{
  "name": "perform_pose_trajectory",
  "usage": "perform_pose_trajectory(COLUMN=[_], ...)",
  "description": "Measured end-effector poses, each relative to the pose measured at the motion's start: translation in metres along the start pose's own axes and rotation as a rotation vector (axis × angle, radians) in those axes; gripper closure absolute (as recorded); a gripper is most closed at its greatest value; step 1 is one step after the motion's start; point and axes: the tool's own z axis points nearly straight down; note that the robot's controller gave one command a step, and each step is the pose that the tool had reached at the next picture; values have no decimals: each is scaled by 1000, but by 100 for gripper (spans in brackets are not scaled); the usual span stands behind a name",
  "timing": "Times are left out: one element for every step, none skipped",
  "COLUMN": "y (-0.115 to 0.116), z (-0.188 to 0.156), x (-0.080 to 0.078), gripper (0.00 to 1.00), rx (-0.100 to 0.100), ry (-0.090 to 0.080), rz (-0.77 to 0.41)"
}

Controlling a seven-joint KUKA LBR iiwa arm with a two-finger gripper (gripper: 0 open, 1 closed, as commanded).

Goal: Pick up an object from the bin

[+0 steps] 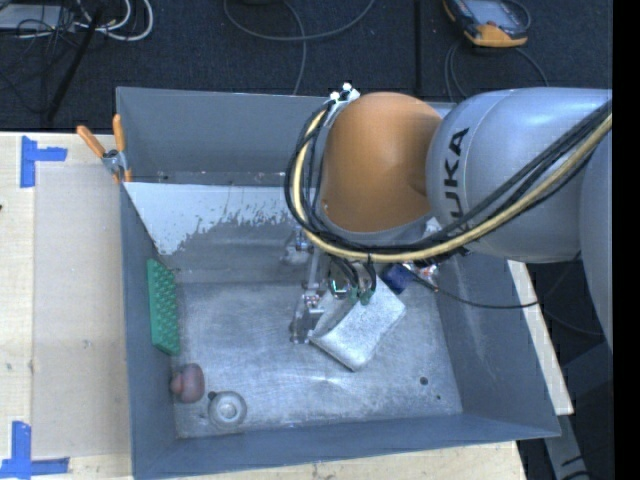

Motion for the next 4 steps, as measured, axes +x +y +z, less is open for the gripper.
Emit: perform_pose_trajectory(y=[-62,-84,-83,-40], z=[110,126,123,89], x=[-8,-29,-30,0], gripper=[0,0,100,100], rx=[2,-6,-7,-3], ry=[0,-7,-12,-3], rz=[-107,-129,-128,-317])
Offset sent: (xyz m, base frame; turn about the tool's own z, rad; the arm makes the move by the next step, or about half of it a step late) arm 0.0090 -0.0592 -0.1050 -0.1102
